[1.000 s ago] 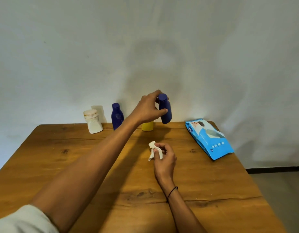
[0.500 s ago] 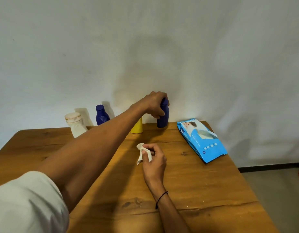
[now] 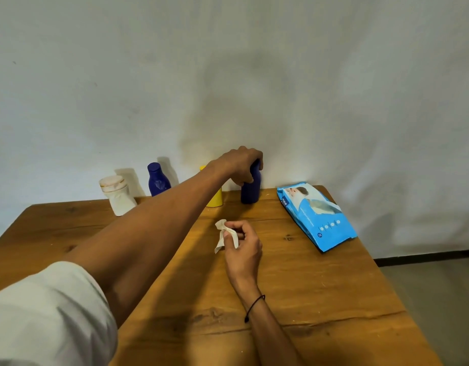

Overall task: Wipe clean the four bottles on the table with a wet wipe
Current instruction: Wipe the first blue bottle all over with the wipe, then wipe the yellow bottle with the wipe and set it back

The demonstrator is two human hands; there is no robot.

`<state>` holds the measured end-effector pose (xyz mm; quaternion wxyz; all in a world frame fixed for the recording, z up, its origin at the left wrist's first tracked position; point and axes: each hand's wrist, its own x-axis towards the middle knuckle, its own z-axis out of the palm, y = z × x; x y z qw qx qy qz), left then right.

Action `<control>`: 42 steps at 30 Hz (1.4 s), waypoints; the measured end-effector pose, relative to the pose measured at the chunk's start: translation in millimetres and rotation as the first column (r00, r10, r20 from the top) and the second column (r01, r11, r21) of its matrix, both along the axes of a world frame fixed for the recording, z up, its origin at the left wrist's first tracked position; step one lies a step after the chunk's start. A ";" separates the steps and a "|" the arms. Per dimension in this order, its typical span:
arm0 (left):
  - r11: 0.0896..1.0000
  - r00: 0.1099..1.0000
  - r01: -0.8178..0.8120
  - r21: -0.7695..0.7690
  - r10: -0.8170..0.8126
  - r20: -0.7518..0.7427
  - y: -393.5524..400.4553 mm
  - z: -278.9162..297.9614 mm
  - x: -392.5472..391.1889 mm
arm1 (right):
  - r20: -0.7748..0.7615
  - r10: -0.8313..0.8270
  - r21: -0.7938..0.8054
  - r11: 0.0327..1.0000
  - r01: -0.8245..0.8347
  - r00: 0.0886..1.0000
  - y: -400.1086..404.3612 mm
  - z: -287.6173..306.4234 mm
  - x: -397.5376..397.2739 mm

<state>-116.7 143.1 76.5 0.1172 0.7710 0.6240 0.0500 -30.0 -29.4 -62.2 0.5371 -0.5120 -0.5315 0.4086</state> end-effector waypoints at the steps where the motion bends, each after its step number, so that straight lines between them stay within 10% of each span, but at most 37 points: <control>1: 1.000 1.000 0.008 0.002 -0.008 -0.025 0.7 0.2 -0.1 | 0.000 -0.001 0.002 1.000 0.001 1.000 0.4 -0.4 0.2; 34: 0.994 0.999 -0.008 0.109 0.014 -0.052 -58.8 33.9 -96.8 | -0.005 0.008 0.025 1.000 -0.008 1.000 1.3 1.1 1.0; 42: 0.975 0.965 -0.056 0.217 -0.003 0.263 -68.1 -13.5 -108.1 | -0.034 0.007 0.023 1.000 -0.006 0.999 0.6 -0.5 1.6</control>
